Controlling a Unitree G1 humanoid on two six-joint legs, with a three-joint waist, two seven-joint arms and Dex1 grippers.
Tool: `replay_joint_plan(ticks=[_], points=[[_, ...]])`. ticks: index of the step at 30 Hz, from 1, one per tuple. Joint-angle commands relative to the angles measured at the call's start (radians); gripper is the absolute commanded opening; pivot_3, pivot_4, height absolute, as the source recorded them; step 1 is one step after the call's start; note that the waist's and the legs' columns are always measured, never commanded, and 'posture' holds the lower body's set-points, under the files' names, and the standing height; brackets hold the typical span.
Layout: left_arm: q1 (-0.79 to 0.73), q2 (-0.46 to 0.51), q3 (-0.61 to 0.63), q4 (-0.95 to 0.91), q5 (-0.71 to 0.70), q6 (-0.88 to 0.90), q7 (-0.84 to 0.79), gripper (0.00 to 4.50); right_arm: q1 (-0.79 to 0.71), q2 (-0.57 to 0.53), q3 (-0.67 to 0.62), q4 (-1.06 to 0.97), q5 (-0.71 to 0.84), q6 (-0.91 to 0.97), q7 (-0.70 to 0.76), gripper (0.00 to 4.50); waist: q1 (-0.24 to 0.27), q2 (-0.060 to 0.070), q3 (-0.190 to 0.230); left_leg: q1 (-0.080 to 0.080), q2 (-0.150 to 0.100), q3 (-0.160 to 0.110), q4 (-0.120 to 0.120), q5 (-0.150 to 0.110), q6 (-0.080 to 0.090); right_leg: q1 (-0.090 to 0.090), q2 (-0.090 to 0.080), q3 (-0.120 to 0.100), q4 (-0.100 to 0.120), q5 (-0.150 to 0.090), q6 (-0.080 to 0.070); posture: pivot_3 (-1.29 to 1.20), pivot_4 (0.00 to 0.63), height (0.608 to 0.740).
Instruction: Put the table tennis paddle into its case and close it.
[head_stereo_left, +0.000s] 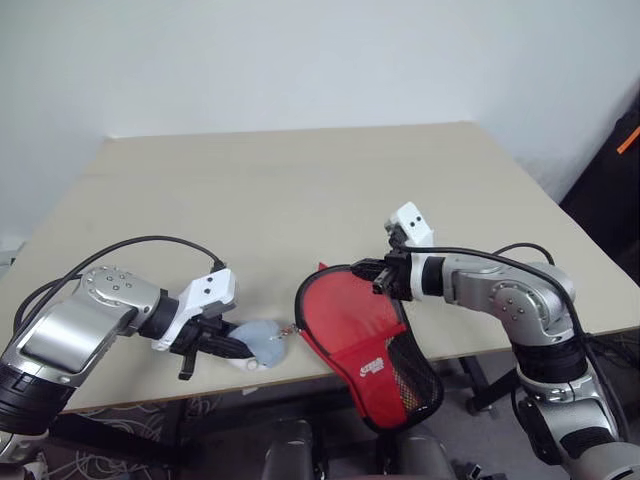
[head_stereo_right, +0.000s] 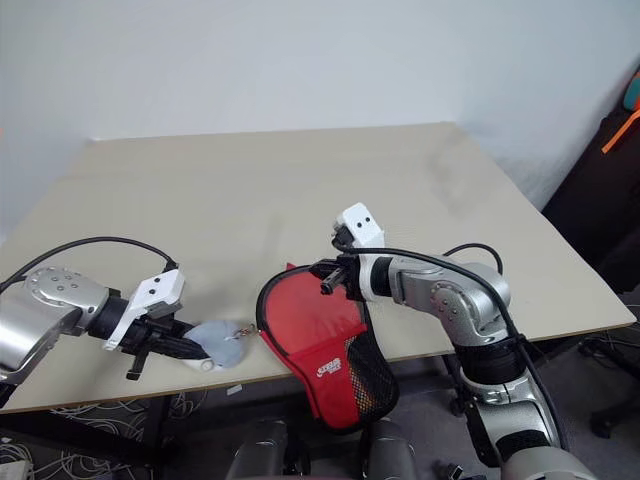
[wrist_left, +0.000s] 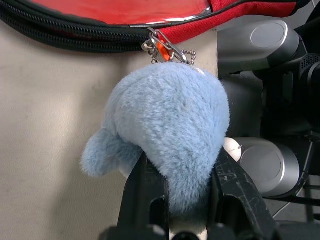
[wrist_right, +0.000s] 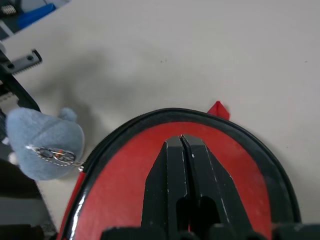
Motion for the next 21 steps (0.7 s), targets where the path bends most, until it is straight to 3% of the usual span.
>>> replay_joint_plan(ticks=[1, 7, 21], points=[[-0.021, 0.010, 0.004, 0.005, 0.015, -0.012, -0.014, 0.65, 0.003, 0.027, 0.046, 0.040, -0.052, -0.095, 0.025, 0.00, 0.000, 0.000, 0.000, 0.000, 0.000, 0.000, 0.000, 0.000, 0.000, 0.000, 0.000, 0.000, 0.000, 0.000, 0.000, 0.00, 0.000, 0.654], [-0.031, -0.022, -0.013, 0.024, 0.035, -0.017, 0.008, 0.65, 0.050, 0.070, 0.148, 0.150, -0.166, -0.250, 0.063, 0.00, 0.001, -0.001, 0.000, 0.000, 0.000, 0.001, 0.000, 0.000, 0.000, 0.000, 0.000, 0.000, 0.000, 0.000, 0.000, 0.00, 0.000, 0.654], [-0.021, -0.022, -0.005, 0.055, 0.068, -0.046, 0.019, 0.65, 0.080, 0.107, 0.150, 0.253, -0.250, -0.322, 0.114, 0.00, 0.000, -0.001, -0.001, 0.001, 0.000, 0.002, 0.000, 0.000, 0.000, 0.000, 0.000, 0.001, 0.001, 0.000, 0.000, 0.00, 0.000, 0.654]])
